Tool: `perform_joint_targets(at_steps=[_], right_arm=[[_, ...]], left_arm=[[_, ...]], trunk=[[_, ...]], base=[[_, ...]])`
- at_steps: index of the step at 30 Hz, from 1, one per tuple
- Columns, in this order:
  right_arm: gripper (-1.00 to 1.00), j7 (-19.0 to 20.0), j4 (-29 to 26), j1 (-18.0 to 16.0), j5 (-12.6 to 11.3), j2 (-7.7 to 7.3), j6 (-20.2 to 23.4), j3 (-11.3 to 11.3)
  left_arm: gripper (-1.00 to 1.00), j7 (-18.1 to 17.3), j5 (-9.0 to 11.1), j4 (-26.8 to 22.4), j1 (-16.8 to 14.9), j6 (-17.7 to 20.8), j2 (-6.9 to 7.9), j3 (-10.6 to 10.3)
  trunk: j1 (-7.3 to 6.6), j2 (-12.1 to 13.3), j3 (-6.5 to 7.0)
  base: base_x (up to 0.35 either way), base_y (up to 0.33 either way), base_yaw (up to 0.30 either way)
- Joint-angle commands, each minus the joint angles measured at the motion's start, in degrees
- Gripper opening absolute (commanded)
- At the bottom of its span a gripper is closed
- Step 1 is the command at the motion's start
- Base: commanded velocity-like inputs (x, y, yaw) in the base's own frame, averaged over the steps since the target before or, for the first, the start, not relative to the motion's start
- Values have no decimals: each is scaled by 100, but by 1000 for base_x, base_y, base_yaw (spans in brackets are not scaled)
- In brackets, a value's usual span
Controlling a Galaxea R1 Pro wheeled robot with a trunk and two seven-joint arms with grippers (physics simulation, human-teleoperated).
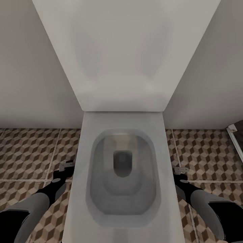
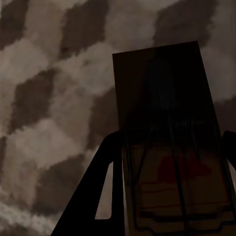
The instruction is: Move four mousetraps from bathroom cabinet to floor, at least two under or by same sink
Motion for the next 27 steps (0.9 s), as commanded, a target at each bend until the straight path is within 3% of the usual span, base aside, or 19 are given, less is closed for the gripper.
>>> perform_joint_targets(at_steps=[1,27], right_arm=[[100,-6,15,-6,-53,0,-31,49],[100,-6,15,-6,-53,-2,-31,47]], left_arm=[[-100,35,48,3,-2,-15,2,-53],[-100,35,48,183,-2,-18,2,-59]], trunk=[[-1,-1,-3],[-1,-1,-3]], base=[[0,0,0],[0,0,0]])
